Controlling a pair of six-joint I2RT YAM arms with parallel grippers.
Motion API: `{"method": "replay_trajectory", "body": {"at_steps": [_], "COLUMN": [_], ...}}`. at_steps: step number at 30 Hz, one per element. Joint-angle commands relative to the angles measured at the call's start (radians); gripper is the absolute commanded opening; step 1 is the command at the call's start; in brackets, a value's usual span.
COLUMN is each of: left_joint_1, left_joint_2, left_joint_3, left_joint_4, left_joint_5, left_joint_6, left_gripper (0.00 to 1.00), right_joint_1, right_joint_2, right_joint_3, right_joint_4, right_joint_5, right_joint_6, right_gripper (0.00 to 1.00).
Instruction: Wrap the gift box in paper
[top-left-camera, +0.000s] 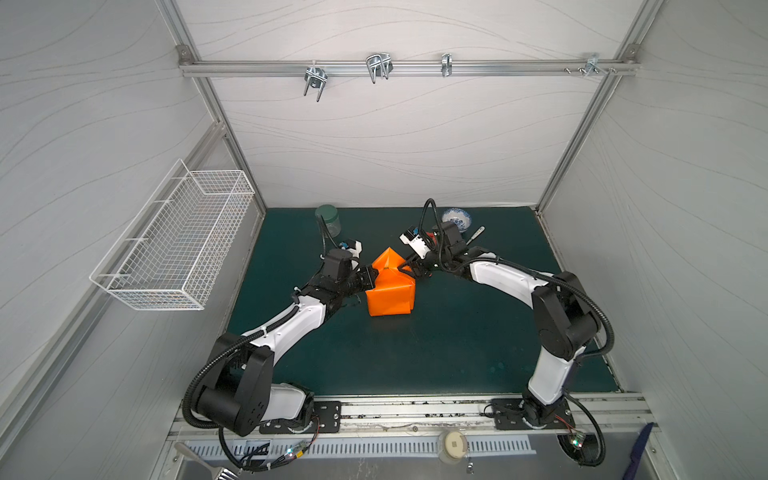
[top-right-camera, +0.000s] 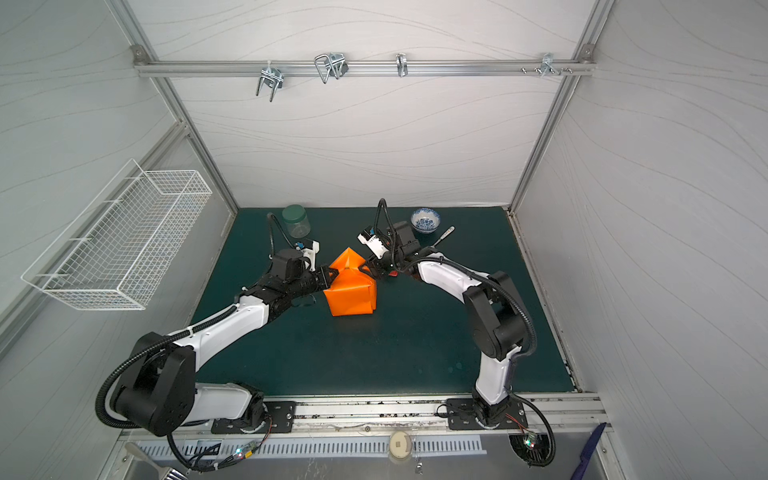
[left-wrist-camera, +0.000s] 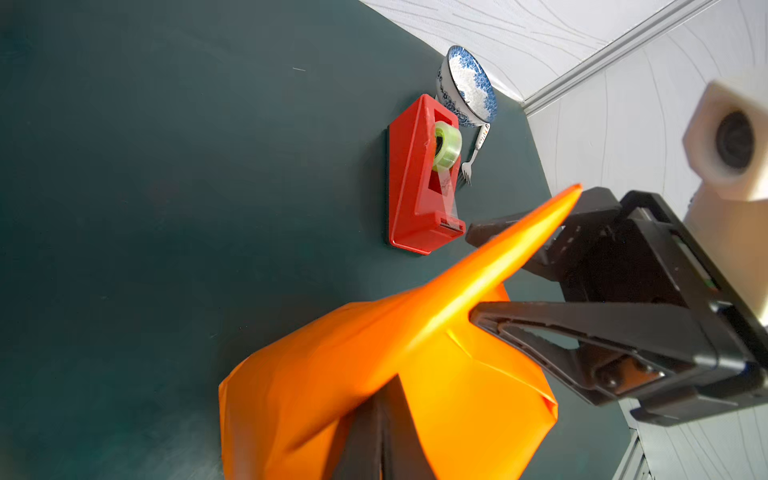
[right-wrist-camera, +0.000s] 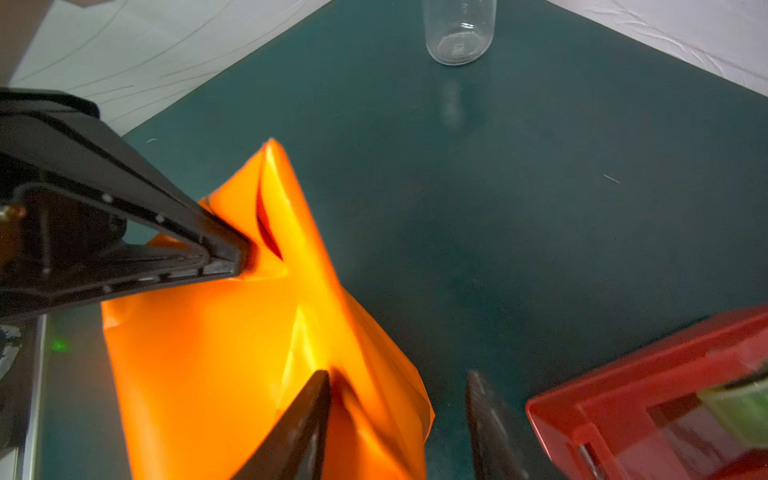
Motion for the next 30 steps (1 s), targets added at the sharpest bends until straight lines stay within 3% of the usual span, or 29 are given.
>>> {"method": "replay_trajectory", "body": {"at_steps": [1,6,15,20,30], "left_joint_1": [-0.002,-0.002,0.001,0.026,0.165], "left_joint_2": [-0.006,-0.013,-0.085,-0.153,-0.147], "left_joint_3": [0.005,0.023,0.091,0.099,0.094], "left_joint_4": [-0.044,-0.060,-0.111,-0.117,-0.152], "left_joint_5": [-0.001,-0.001,-0.050,-0.059,0.060], "left_joint_6": [0.014,0.020,0.126,0.264,0.491], "left_gripper": [0.05,0.09,0.44,0.61,0.64], "right_joint_1": [-0.002,-0.013,-0.022,-0.025,-0.030], "right_joint_2": [0.049,0.074,0.095,0.096,0.090], "right_joint_3": [0.034,0.051,0.073,0.078,0.074], "right_joint_4": [-0.069,-0.077,-0.106,-0.106,-0.102], "right_joint_5": [-0.094,-0.148,-0.199,-0.204,-0.204], "right_joint_6": [-0.094,-0.132,-0.198,-0.211,-0.209], "right_gripper": [0.51,0.37,0.13,0.11,0.11]}}
